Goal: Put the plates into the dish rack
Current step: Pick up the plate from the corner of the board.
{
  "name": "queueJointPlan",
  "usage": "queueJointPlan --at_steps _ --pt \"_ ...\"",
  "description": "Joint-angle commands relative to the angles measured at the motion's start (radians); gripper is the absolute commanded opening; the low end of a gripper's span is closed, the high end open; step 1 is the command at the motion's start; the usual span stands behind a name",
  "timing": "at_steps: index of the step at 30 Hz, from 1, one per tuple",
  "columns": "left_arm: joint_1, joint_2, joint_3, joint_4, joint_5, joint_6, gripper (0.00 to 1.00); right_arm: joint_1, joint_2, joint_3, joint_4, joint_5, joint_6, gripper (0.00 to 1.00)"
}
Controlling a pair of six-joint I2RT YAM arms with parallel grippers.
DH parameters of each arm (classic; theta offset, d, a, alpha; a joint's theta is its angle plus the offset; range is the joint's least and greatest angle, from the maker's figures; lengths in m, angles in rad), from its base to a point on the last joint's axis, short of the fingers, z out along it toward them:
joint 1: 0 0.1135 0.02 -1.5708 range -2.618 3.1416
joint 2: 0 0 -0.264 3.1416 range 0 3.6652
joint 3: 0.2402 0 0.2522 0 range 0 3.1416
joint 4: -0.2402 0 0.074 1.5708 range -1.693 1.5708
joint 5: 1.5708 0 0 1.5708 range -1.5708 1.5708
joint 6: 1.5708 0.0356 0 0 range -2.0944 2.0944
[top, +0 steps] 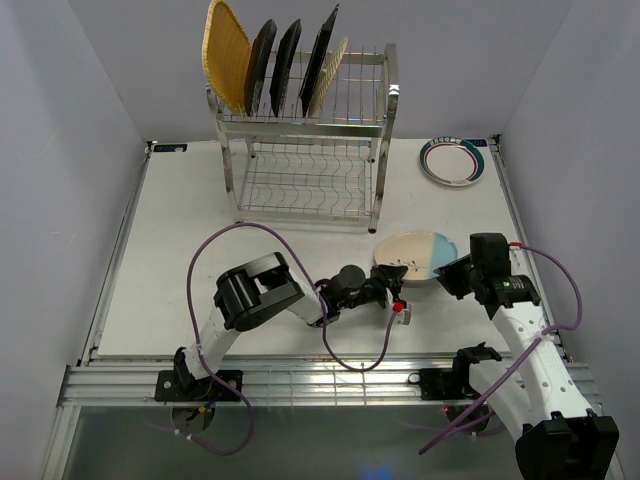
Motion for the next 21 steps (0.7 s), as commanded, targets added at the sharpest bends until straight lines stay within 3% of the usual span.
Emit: queueJointPlan --at_steps 1,7,9,12,16,21 --pt "-0.006 -0.014 0.021 0.068 -0.042 -0.010 0.00 0.009 -0.030 0.007 0.079 -0.063 -0.016 0.28" --pt "-0.006 -0.030 0.018 0.074 -0.049 -0.010 0.00 0.009 -0.039 -0.015 0.109 -0.081 -0.025 0.35" --pt "-0.006 -0.035 0.021 0.071 -0.052 -0.016 0.00 0.009 -0.042 -0.029 0.123 -0.100 -0.028 0.44" --pt "-0.006 -0.043 0.026 0.064 -0.057 -0.019 0.00 0.009 -0.039 -0.033 0.134 -0.106 -0.031 0.48" --pt "-0.006 -0.043 0.031 0.064 -0.065 -0.024 0.00 0.009 -0.055 -0.041 0.131 -0.106 -0.028 0.67" --pt "-0.006 -0.040 0.040 0.068 -0.077 -0.027 0.00 0.009 -0.081 -0.047 0.109 -0.091 -0.024 0.67"
